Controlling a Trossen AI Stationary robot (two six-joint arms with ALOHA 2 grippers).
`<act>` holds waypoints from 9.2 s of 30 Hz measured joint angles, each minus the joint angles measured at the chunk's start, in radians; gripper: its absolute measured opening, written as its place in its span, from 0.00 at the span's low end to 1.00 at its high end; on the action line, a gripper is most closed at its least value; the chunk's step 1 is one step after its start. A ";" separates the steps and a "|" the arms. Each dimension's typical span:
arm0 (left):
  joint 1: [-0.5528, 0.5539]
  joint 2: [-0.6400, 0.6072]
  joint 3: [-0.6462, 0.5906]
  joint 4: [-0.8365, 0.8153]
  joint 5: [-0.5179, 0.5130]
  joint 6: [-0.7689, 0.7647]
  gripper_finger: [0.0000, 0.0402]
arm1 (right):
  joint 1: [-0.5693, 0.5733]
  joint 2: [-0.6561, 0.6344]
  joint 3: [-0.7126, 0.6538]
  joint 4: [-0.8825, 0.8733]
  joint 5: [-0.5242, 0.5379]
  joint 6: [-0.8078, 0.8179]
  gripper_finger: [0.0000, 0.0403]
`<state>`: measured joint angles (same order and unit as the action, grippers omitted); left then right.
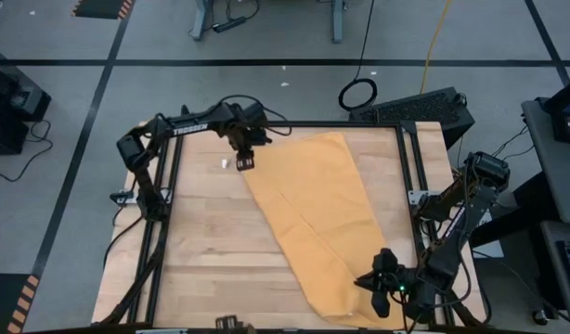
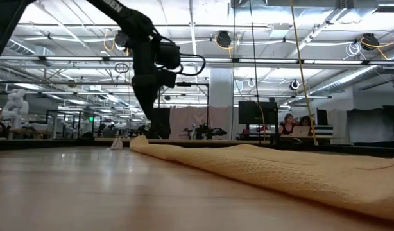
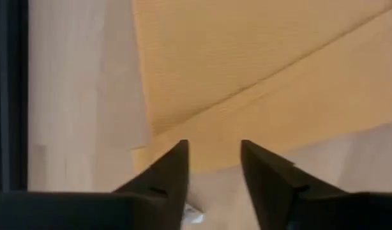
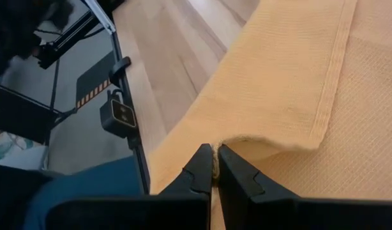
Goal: Roll towel
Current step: Fold the yellow towel
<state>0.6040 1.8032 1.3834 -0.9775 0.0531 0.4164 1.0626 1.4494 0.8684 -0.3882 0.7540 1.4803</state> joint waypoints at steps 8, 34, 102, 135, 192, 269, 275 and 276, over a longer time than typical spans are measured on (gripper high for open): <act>0.090 0.002 -0.156 0.153 -0.033 0.029 0.57 | -0.003 0.000 0.000 -0.005 0.022 0.000 0.01; 0.127 -0.027 -0.225 0.299 -0.025 0.317 0.57 | -0.003 0.000 0.000 -0.008 0.032 -0.034 0.01; -0.040 -0.465 -0.200 0.176 -0.256 -0.199 0.61 | -0.134 0.083 0.000 0.400 0.226 -0.220 0.01; -0.939 -0.330 -0.467 1.389 -0.396 -0.452 0.75 | -0.251 0.083 0.000 0.737 0.299 -0.697 0.01; -0.879 0.064 -0.337 1.620 0.184 -0.224 0.03 | -0.236 0.083 0.000 0.688 -0.021 -0.708 0.01; -0.951 0.063 -0.337 1.693 0.174 -0.244 0.00 | -0.131 0.486 0.023 0.635 -0.120 -0.608 0.09; -0.951 0.063 -0.337 1.694 0.174 -0.245 0.00 | -0.134 0.488 0.023 0.589 0.031 -0.661 0.32; -0.951 0.063 -0.337 1.694 0.174 -0.245 0.00 | -0.139 0.496 0.023 0.607 0.054 -0.681 0.36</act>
<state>-0.3473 1.8660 1.0462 0.7162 0.2274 0.1711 0.9233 1.9451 0.8917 0.2190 0.8080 0.7991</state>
